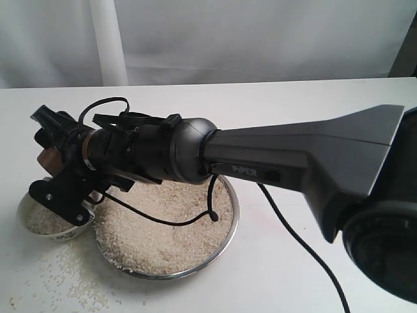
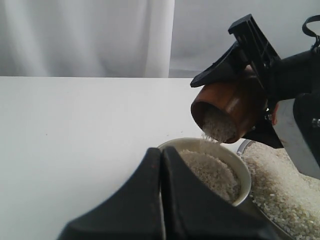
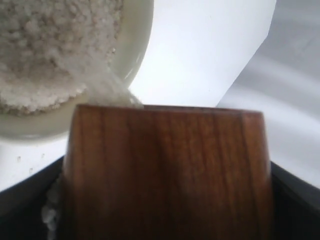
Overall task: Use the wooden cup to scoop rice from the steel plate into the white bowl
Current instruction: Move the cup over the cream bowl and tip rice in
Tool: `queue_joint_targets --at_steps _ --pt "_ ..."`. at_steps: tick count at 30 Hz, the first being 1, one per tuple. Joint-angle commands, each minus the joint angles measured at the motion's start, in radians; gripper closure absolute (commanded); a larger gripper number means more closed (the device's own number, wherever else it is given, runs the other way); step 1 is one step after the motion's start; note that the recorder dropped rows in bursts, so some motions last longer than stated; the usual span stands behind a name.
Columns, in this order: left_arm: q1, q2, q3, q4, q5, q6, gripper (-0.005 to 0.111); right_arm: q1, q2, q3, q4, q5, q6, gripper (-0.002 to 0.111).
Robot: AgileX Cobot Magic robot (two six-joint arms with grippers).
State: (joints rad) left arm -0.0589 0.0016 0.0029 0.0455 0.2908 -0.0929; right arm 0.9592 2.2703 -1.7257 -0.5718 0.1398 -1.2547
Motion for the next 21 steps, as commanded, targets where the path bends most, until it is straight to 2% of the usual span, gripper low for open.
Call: queue_joint_targets --at_steps 1,21 --pt "-0.004 -0.002 -0.003 -0.008 -0.006 -0.003 0.107 -0.001 -0.01 -0.01 -0.081 -0.023 -0.005 0.108" --pt "-0.004 -0.002 -0.003 -0.008 -0.006 -0.003 0.107 0.023 -0.01 -0.01 -0.223 -0.023 -0.007 0.108"
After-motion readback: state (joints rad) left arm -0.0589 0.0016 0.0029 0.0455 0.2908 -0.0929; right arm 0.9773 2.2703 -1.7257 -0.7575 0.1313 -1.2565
